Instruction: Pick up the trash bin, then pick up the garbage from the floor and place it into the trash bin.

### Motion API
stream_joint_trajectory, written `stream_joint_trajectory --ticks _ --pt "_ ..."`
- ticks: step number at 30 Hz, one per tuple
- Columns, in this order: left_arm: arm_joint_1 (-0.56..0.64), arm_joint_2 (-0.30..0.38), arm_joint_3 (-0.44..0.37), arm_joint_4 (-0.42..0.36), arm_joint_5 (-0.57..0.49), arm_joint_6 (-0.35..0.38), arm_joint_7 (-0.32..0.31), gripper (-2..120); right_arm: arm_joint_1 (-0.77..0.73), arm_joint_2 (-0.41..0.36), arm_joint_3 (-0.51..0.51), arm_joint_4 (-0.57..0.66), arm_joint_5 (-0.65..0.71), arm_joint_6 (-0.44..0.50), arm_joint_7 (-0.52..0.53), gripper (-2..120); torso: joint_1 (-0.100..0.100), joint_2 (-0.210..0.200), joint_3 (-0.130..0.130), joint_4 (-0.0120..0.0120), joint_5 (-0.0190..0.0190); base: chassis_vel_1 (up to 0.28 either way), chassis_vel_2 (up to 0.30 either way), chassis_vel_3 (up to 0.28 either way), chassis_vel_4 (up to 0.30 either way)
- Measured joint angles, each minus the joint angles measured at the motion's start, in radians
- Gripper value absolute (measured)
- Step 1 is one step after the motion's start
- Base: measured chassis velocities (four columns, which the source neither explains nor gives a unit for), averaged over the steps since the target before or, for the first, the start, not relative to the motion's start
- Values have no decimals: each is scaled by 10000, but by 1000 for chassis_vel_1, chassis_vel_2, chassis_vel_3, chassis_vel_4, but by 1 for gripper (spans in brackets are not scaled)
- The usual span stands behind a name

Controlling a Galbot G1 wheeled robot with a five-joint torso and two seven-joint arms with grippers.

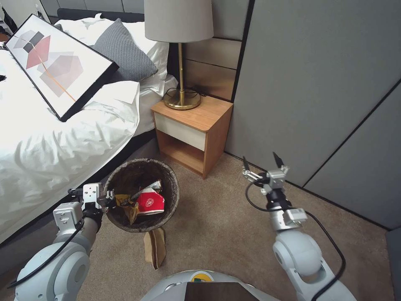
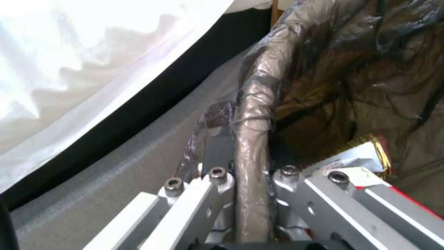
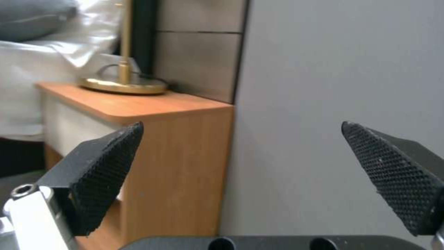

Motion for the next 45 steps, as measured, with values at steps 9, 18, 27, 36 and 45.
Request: stream_joint_trajectory --ticks 9,18,27,36,45 --pt "249 -55 -6 0 62 0 33 3 -1432 943 1001 507 -49 601 -546 100 0 0 0 0 -1 0 0 0 0" --pt "520 -105 -40 0 106 0 26 3 -1412 913 1133 588 8 600 -578 100 0 0 1 0 -1 0 0 0 0" --pt "642 -126 -56 0 104 0 25 3 -1381 801 1232 585 173 536 -575 100 0 0 1 1 0 15 12 8 9" --pt "738 -159 -91 0 103 0 20 3 -1343 701 1263 519 295 462 -571 100 1 0 1 1 0 66 57 58 51" --pt "755 -232 -96 0 106 0 17 3 -1356 698 1347 392 309 476 -572 100 0 0 1 0 0 60 47 53 52"
